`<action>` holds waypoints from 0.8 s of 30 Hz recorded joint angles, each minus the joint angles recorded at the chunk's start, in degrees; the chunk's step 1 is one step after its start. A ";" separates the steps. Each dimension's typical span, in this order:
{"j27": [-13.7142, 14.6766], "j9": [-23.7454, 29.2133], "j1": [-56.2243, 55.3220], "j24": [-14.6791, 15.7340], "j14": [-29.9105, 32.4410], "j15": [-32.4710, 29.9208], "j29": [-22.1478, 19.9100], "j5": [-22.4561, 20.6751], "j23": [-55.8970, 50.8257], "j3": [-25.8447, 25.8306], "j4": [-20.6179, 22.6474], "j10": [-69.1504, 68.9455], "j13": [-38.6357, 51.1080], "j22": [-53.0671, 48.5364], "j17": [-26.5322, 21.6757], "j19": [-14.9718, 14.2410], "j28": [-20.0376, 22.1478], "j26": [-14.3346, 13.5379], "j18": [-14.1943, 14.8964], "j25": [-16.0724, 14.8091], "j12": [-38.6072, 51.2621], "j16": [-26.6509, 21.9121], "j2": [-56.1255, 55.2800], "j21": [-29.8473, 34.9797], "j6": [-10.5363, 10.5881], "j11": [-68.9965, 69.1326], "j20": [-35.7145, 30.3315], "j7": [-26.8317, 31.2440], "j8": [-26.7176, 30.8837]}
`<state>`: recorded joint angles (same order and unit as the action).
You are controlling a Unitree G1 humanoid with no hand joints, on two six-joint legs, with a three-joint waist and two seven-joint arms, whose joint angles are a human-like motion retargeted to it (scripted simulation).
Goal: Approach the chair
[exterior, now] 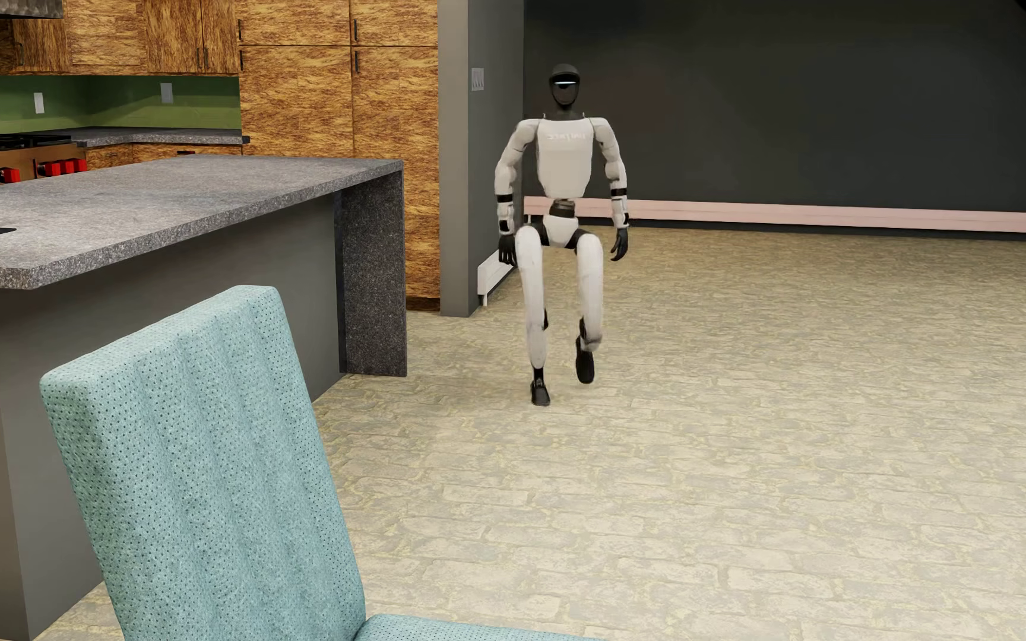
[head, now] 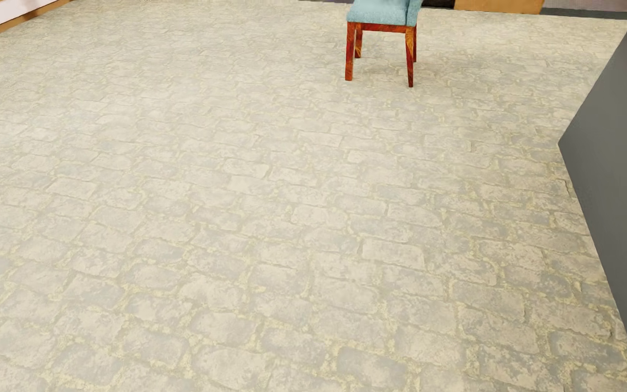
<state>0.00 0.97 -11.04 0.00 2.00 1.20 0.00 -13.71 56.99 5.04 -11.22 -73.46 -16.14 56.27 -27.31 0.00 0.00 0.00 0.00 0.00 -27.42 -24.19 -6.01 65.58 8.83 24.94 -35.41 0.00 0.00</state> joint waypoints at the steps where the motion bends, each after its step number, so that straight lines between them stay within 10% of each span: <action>1: 0.00 1.56 -2.03 0.00 -4.74 5.48 0.00 0.92 -1.06 1.10 0.76 1.34 1.43 1.04 -0.44 0.00 0.00 0.00 0.00 0.00 -0.88 0.00 6.23 -3.47 -1.14 -1.06 -2.80 0.00 0.00; 5: 0.00 5.05 -6.27 0.00 -0.49 13.00 0.00 4.66 -13.47 4.41 5.96 31.99 4.69 3.24 -1.57 0.00 0.00 0.00 0.00 0.00 -0.81 1.13 19.70 -29.28 -4.56 -1.64 -8.88 0.00 0.00; 9: 0.00 5.94 -5.76 0.00 5.31 10.84 0.00 6.54 -23.27 4.19 7.07 44.50 6.24 -0.89 -1.81 0.00 0.00 0.00 0.00 0.00 0.40 0.67 28.78 -35.77 -5.65 -2.21 -3.08 0.00 0.00; 14: 0.00 2.71 -0.15 0.00 -0.71 -18.49 0.00 11.51 -9.98 5.01 10.17 38.75 2.54 0.80 2.68 0.00 0.00 0.00 0.00 0.00 6.29 -1.60 14.20 -19.11 -9.88 21.51 5.82 0.00 0.00; 17: 0.00 2.30 7.81 0.00 -2.27 -18.54 0.00 9.52 -8.34 -3.53 11.08 44.40 -1.83 -4.18 1.80 0.00 0.00 0.00 0.00 0.00 9.22 -2.75 -5.34 -12.85 -8.66 38.82 10.11 0.00 0.00; 21: 0.00 4.83 18.52 0.00 -5.62 -23.45 0.00 6.45 -5.32 -8.53 11.38 46.28 -6.75 -11.80 2.09 0.00 0.00 0.00 0.00 0.00 10.17 -3.43 -13.13 -6.29 -8.12 11.65 20.23 0.00 0.00; 24: 0.00 4.86 26.36 0.00 -9.57 -2.10 0.00 6.84 -5.33 -8.54 12.75 47.15 -7.98 -12.67 2.30 0.00 0.00 0.00 0.00 0.00 8.20 -3.12 -13.33 -5.81 -7.96 -0.47 17.64 0.00 0.00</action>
<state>0.00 5.84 15.32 0.00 -7.56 -0.90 0.00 -6.87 51.66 -3.49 1.53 -26.32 -24.12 43.59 -25.02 0.00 0.00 0.00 0.00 0.00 -19.22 -27.32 -19.34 59.77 0.87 24.48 -17.77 0.00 0.00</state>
